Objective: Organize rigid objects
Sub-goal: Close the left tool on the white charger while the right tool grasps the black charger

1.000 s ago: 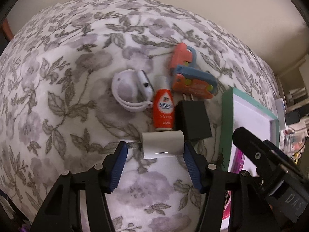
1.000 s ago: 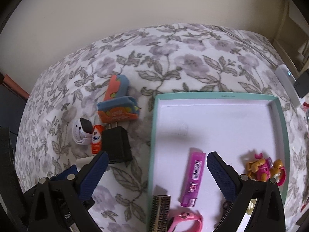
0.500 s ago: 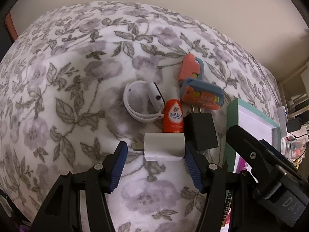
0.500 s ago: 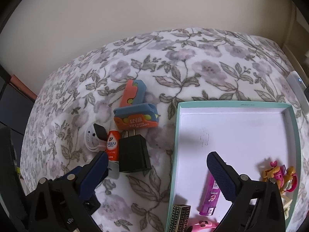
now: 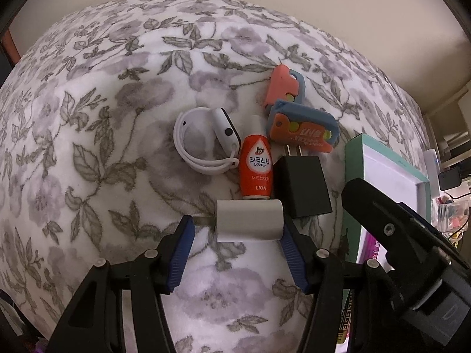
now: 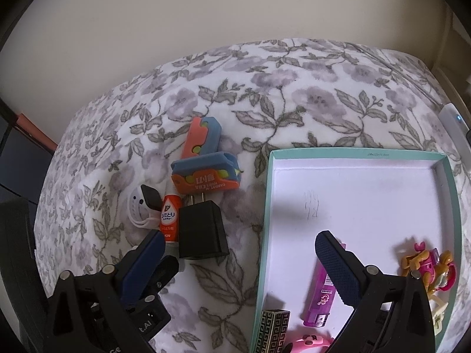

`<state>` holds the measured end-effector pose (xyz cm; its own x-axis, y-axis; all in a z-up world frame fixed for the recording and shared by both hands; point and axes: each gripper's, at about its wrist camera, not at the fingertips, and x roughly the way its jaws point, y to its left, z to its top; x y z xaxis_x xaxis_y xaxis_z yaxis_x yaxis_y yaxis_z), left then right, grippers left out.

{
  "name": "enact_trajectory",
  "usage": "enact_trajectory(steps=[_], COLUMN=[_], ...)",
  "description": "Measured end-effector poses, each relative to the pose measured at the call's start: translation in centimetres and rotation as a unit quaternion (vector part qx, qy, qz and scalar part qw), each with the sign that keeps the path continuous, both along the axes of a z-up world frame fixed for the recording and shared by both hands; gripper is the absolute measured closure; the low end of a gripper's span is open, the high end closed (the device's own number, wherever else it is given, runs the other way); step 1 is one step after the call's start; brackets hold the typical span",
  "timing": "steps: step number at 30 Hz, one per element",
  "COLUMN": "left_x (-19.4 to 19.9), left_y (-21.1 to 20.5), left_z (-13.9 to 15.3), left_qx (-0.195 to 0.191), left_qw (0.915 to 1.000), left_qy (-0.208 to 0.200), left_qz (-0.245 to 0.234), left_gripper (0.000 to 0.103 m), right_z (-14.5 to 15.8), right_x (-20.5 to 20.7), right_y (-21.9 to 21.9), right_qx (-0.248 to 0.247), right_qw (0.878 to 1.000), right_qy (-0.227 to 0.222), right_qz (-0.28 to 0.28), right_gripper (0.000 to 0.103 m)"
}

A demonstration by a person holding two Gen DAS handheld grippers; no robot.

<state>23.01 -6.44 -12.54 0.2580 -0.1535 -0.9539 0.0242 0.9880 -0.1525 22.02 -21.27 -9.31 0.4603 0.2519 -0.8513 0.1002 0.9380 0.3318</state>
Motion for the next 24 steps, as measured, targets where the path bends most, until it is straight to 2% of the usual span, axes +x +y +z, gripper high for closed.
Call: enact_trajectory(steps=[4,7,11,17,24], left_x=[0.0,0.1,0.5,1.0,0.8], left_y=[0.8,1.9,4.0,7.2,8.3], left_z=[0.4,1.1,0.8,0.7,0.5], left_qx=[0.001,0.024,0.041,0.048,0.047], left_qw=[0.9998,0.9986,0.9954,0.9886,0.9856], left_qy=[0.001,-0.014,-0.003,0.005,0.012], left_qz=[0.021,0.045,0.087,0.143,0.162], left_gripper=[0.043,0.043,0.043,0.043,0.043], right_z=[0.0,-0.1,-0.1,-0.1,-1.0], right_x=[0.0,0.1,0.2,0.3,0.7], right_y=[0.2,0.3,0.7,2.0,4.6], right_qx=[0.003,0.009,0.008,-0.002,-0.036], right_qw=[1.000,1.000,1.000,0.999,0.997], right_qy=[-0.004,-0.006,-0.011,-0.020,-0.019], right_qz=[0.003,0.005,0.012,0.035,0.073], right_gripper=[0.000,0.001,0.003,0.017,0.029])
